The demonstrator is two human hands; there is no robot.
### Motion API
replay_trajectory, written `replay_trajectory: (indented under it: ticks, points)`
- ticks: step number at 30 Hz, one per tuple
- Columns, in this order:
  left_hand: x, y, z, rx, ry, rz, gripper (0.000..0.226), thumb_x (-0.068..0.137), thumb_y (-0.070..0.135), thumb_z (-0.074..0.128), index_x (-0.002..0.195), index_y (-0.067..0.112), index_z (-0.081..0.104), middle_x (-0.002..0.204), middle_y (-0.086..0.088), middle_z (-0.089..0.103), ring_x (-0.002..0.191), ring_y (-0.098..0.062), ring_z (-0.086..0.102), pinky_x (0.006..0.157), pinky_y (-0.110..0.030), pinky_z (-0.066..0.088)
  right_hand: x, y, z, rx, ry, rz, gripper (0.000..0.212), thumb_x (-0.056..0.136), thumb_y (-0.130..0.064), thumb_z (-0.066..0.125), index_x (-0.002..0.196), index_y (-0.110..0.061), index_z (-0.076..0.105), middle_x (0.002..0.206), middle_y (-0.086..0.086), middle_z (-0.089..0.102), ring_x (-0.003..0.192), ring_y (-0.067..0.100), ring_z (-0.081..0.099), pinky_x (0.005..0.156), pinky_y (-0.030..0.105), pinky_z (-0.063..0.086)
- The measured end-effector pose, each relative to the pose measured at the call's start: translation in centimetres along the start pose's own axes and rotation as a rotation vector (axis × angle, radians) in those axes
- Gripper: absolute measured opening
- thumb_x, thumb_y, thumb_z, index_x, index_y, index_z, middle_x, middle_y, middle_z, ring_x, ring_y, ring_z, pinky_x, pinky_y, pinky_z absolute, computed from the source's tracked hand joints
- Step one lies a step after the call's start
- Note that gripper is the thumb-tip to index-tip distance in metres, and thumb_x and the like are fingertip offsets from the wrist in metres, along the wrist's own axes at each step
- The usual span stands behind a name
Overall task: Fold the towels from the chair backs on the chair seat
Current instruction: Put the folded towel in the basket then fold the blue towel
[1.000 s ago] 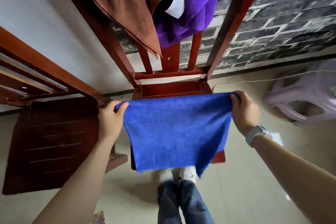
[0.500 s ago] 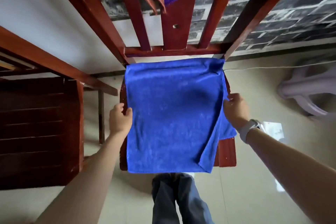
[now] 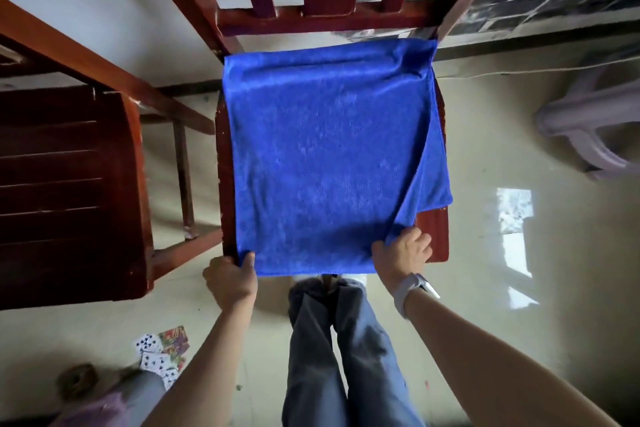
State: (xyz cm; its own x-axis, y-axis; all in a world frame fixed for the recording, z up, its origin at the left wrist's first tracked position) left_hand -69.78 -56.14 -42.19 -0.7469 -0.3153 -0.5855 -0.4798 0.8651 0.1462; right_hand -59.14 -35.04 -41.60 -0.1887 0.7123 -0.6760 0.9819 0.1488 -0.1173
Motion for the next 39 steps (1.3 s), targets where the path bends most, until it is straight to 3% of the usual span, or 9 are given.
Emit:
replay_trajectory:
  ticks: [6,10,13,17,22,26,30,33,39]
  points:
    - [-0.4,1.2,-0.4,0.004,-0.088,-0.008,0.029,0.091,0.017,0.051,0.101,-0.010,0.059,0.105,-0.029,0.062,0.100,-0.043,0.057,0.080,-0.039,0.041,0.6,2.6,-1.6,0.112,-0.031,0.035,0.027,0.085,-0.002,0.038,0.106,0.007,0.052,0.116,0.025,0.047,0.110,0.039,0.041,0.091,0.038,0.034]
    - [-0.7,1.2,-0.8,-0.109,-0.120,-0.038,0.022,0.090,0.017,0.053,0.076,-0.001,0.058,0.090,-0.025,0.062,0.091,-0.039,0.059,0.077,-0.036,0.042,0.4,3.8,-2.4,0.255,-0.030,-0.007,0.013,0.089,-0.006,0.038,0.089,-0.002,0.051,0.090,0.017,0.053,0.083,0.037,0.050,0.072,0.035,0.037]
    - [-0.5,2.2,-2.2,-0.545,-0.335,-0.168,0.008,0.090,0.009,0.055,0.082,0.006,0.056,0.086,-0.012,0.058,0.085,-0.027,0.056,0.079,-0.039,0.049,0.9,2.5,-3.9,0.447,-0.091,0.019,0.015,0.084,-0.013,0.042,0.072,-0.008,0.050,0.068,0.007,0.050,0.072,0.036,0.057,0.075,0.050,0.050]
    - [0.7,6.6,-7.6,-1.043,-0.425,-0.174,0.007,0.092,0.006,0.050,0.091,0.010,0.055,0.078,0.000,0.067,0.072,-0.011,0.064,0.070,-0.025,0.047,2.2,-2.3,-10.9,0.656,-0.020,-0.160,0.017,0.089,-0.004,0.045,0.079,0.000,0.058,0.068,0.008,0.049,0.064,0.022,0.046,0.063,0.037,0.043]
    - [1.7,10.8,-12.6,-1.410,-0.541,0.102,0.006,0.086,0.017,0.051,0.089,0.017,0.056,0.079,0.010,0.072,0.076,0.001,0.066,0.070,-0.014,0.052,2.6,-5.2,-18.6,1.074,0.094,-0.351,0.027,0.094,-0.006,0.044,0.076,-0.023,0.055,0.058,-0.017,0.060,0.058,-0.004,0.054,0.060,0.014,0.049]
    - [1.4,9.8,-8.2,-1.182,-0.516,-0.110,0.009,0.090,0.008,0.052,0.085,0.013,0.056,0.069,0.003,0.071,0.073,-0.011,0.065,0.066,-0.018,0.056,5.1,-2.8,-15.5,0.972,-0.053,-0.200,0.025,0.091,0.000,0.043,0.070,-0.011,0.052,0.065,0.004,0.042,0.059,0.009,0.040,0.050,0.011,0.040]
    - [0.7,6.8,-2.2,-0.735,-0.316,-0.276,0.023,0.088,0.008,0.057,0.110,0.003,0.060,0.099,-0.006,0.057,0.084,-0.018,0.053,0.081,-0.029,0.046,9.1,2.6,-9.9,0.703,-0.158,0.171,0.017,0.084,0.002,0.049,0.070,0.011,0.051,0.065,0.004,0.037,0.059,0.016,0.034,0.048,0.022,0.035]
    - [0.9,5.0,-0.5,-0.536,-0.203,-0.181,0.024,0.083,0.011,0.063,0.105,0.001,0.064,0.105,-0.013,0.064,0.090,-0.027,0.060,0.091,-0.037,0.049,10.5,4.5,-8.1,0.583,-0.152,0.144,0.037,0.081,-0.006,0.054,0.104,0.022,0.045,0.075,0.002,0.041,0.074,0.018,0.036,0.068,0.029,0.039]
    - [0.1,5.2,-0.8,-0.561,-0.212,-0.020,0.027,0.085,0.010,0.062,0.109,-0.002,0.063,0.099,-0.010,0.062,0.081,-0.017,0.057,0.088,-0.032,0.045,9.6,3.6,-8.4,0.507,-0.133,0.001,0.014,0.084,-0.009,0.056,0.083,0.004,0.061,0.078,0.009,0.052,0.074,0.022,0.045,0.065,0.030,0.037]
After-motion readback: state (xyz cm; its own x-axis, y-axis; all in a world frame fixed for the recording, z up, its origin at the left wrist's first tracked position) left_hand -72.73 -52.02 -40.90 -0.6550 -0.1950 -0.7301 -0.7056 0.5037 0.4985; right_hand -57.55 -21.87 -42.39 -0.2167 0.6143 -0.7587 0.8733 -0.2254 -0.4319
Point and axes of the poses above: each hand's wrist, its own x-axis towards the middle knuckle, its own z-axis out of the palm, y = z × x, the point moved 1 cm from there along x, towards the middle knuckle
